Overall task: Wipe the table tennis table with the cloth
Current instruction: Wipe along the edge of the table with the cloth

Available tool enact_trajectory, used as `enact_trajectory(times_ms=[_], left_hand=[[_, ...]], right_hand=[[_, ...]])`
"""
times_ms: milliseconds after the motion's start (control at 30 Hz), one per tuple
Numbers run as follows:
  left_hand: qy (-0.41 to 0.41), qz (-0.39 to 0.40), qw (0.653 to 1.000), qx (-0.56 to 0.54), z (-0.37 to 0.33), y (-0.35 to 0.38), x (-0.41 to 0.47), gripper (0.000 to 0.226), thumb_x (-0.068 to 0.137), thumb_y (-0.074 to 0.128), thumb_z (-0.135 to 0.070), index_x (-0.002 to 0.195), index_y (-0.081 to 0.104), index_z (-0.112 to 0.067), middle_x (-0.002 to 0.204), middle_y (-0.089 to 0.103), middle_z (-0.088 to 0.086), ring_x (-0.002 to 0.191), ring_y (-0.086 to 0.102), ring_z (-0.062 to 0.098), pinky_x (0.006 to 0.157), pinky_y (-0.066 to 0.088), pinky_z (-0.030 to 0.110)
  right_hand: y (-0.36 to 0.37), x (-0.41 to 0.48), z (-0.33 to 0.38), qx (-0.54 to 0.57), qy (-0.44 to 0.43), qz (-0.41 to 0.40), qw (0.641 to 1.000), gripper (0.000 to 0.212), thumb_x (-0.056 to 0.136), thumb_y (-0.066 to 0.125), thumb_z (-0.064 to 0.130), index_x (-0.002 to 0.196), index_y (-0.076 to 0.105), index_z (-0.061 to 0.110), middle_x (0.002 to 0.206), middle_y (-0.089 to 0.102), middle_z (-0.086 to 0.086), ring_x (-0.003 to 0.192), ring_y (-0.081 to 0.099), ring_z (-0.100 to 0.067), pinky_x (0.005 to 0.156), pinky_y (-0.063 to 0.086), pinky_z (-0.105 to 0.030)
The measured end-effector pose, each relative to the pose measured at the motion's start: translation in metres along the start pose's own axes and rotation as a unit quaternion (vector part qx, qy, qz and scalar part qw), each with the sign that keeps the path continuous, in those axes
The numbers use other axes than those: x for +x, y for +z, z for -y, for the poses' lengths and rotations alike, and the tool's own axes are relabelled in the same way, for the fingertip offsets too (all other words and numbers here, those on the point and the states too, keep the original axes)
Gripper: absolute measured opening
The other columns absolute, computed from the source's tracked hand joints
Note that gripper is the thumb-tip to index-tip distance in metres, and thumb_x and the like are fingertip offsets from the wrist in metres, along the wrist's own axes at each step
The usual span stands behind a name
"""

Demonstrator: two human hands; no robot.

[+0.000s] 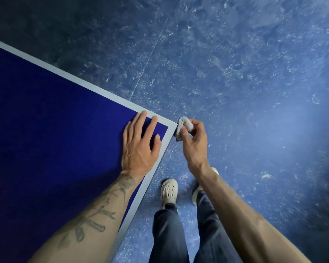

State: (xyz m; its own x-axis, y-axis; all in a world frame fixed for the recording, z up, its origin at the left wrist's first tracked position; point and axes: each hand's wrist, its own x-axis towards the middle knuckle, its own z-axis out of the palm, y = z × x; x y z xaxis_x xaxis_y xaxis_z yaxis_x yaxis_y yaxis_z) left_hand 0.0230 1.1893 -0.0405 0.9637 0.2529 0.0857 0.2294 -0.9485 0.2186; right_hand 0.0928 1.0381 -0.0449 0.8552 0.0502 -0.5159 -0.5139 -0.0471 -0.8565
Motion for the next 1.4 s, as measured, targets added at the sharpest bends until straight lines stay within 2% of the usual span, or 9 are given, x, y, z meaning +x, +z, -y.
enact_trajectory(times_ms=[167,367,467,600,700,1033,1167,1300,1400], left_hand=[[-0.003,-0.006,1.0,-0.006,0.0,-0.002,0.001,0.055,0.103,0.053,-0.03,0.156,0.049,-0.02,0.168,0.033,0.01,0.156,0.031,0.027,0.127,0.026,0.05],[-0.063,-0.024,0.998,-0.014,-0.003,-0.007,0.001,0.053,0.101,0.056,-0.029,0.152,0.053,-0.014,0.164,0.039,0.014,0.15,0.038,0.034,0.121,0.033,0.053],[-0.189,-0.072,0.979,-0.008,0.007,-0.012,0.015,0.053,0.102,0.056,-0.029,0.151,0.053,-0.011,0.161,0.042,0.015,0.147,0.042,0.036,0.119,0.035,0.051],[-0.339,-0.1,0.936,-0.002,0.04,-0.018,0.065,0.055,0.105,0.053,-0.03,0.155,0.045,-0.009,0.164,0.038,0.017,0.151,0.035,0.036,0.122,0.031,0.053],[-0.416,-0.105,0.903,-0.01,0.056,-0.014,0.097,0.057,0.107,0.049,-0.034,0.157,0.042,-0.007,0.166,0.034,0.018,0.153,0.032,0.036,0.123,0.027,0.054],[-0.437,-0.108,0.892,0.036,0.065,0.001,0.11,0.055,0.109,0.037,-0.037,0.158,0.039,-0.013,0.166,0.034,0.01,0.155,0.028,0.029,0.126,0.024,0.052],[-0.44,-0.103,0.891,0.033,0.063,0.001,0.11,0.055,0.109,0.04,-0.033,0.159,0.039,-0.01,0.167,0.034,0.01,0.156,0.028,0.03,0.126,0.024,0.052],[-0.446,-0.094,0.89,0.024,0.064,0.0,0.11,0.056,0.11,0.036,-0.035,0.16,0.037,-0.011,0.169,0.031,0.009,0.158,0.023,0.028,0.128,0.019,0.051],[-0.452,-0.088,0.887,0.022,0.064,0.001,0.111,0.056,0.11,0.037,-0.035,0.161,0.036,-0.012,0.169,0.03,0.009,0.159,0.022,0.026,0.13,0.017,0.049]], right_hand=[[-0.028,0.043,0.031,-0.158,-0.04,0.2,0.966,0.017,0.105,0.055,-0.006,0.113,0.06,0.007,0.093,0.064,-0.005,0.071,0.059,-0.002,0.072,0.05,-0.016],[-0.009,0.086,0.075,-0.346,-0.045,0.349,0.87,0.019,0.102,0.059,-0.004,0.12,0.065,0.0,0.101,0.069,-0.016,0.087,0.063,-0.026,0.086,0.055,-0.041],[0.013,0.094,0.085,-0.375,-0.059,0.365,0.85,0.022,0.101,0.06,-0.005,0.122,0.065,0.001,0.106,0.07,-0.016,0.096,0.062,-0.023,0.094,0.055,-0.04],[0.025,0.097,0.086,-0.331,-0.027,0.375,0.865,0.02,0.101,0.057,-0.013,0.119,0.062,-0.007,0.089,0.06,0.001,0.081,0.056,-0.01,0.069,0.049,-0.013],[0.015,0.098,0.085,-0.339,-0.014,0.376,0.862,0.014,0.101,0.059,-0.011,0.113,0.062,-0.005,0.089,0.06,-0.001,0.082,0.057,-0.012,0.068,0.048,-0.013],[0.147,0.122,0.101,-0.321,-0.004,0.409,0.854,0.019,0.102,0.056,-0.01,0.119,0.062,-0.002,0.095,0.069,-0.003,0.079,0.062,-0.001,0.069,0.053,-0.016],[0.155,0.125,0.106,-0.343,0.0,0.405,0.847,0.018,0.102,0.058,-0.008,0.118,0.064,-0.001,0.107,0.073,-0.02,0.087,0.062,-0.018,0.082,0.056,-0.037],[0.118,0.122,0.105,-0.369,0.014,0.409,0.835,0.03,0.099,0.063,-0.006,0.1,0.065,0.024,0.092,0.073,0.016,0.086,0.066,-0.006,0.08,0.056,-0.024],[0.116,0.124,0.107,-0.383,0.003,0.432,0.817,0.032,0.1,0.064,-0.003,0.101,0.066,0.028,0.094,0.074,0.023,0.089,0.068,0.002,0.085,0.056,-0.022]])
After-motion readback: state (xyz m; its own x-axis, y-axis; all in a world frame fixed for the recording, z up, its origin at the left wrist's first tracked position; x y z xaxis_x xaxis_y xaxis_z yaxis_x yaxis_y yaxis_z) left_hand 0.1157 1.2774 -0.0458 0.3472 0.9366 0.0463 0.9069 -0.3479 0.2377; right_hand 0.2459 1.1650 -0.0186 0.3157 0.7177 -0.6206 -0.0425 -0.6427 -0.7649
